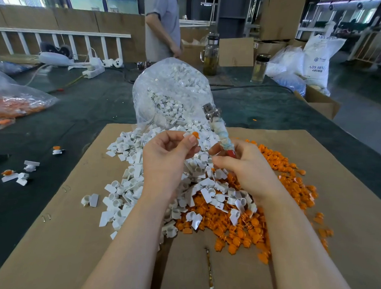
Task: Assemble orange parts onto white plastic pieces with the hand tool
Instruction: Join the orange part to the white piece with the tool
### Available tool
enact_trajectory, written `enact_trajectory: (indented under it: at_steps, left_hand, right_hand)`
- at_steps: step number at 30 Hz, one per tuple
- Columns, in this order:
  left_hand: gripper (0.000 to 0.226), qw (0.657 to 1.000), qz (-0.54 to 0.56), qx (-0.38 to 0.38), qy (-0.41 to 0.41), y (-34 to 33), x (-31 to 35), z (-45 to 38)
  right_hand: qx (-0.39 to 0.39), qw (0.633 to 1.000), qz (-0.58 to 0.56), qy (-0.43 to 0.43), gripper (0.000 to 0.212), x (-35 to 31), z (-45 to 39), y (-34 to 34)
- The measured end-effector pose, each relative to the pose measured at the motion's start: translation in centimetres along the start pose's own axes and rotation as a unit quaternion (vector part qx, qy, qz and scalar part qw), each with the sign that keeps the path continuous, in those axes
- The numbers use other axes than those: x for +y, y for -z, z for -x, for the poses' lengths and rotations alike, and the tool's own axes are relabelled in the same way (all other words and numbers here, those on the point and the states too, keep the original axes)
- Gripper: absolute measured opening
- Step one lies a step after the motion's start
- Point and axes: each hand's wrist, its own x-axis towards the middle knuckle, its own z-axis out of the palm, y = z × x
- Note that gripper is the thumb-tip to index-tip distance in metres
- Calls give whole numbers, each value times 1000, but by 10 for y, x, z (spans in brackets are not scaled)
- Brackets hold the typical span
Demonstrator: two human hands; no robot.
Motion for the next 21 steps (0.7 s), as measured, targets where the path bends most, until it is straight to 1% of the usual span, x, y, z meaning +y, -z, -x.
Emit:
enact_trajectory:
  at_steps: [5, 6, 8, 10, 11, 15, 21]
  left_hand:
    - [8, 1000, -14, 8, -12, 2, 0, -2]
    - [9, 999, -31, 13, -16, 2, 0, -2]
    - [11, 994, -100, 24, -37, 2, -3, -1]
    - [15, 982, -173, 21, -67, 0, -5, 1]
    - [17, 978, -191, 16, -77, -1, -6, 3]
    - [15, 971, -225, 11, -85, -4, -8, 4]
    - [18, 969, -228, 16, -92, -6, -10, 5]
  right_hand:
    - [-49, 998, 35, -8, 10, 1, 2, 7]
    - [-42, 998, 47, 2, 7, 0, 2, 5]
    - [3, 998, 56, 38, 2, -2, 2, -2]
    - [55, 995, 41, 75, 8, -4, 1, -11]
    - [76, 992, 34, 91, 10, -6, 0, -14]
    - [132, 981, 59, 126, 7, -6, -1, -22]
    - [150, 979, 79, 112, 9, -4, -3, -24]
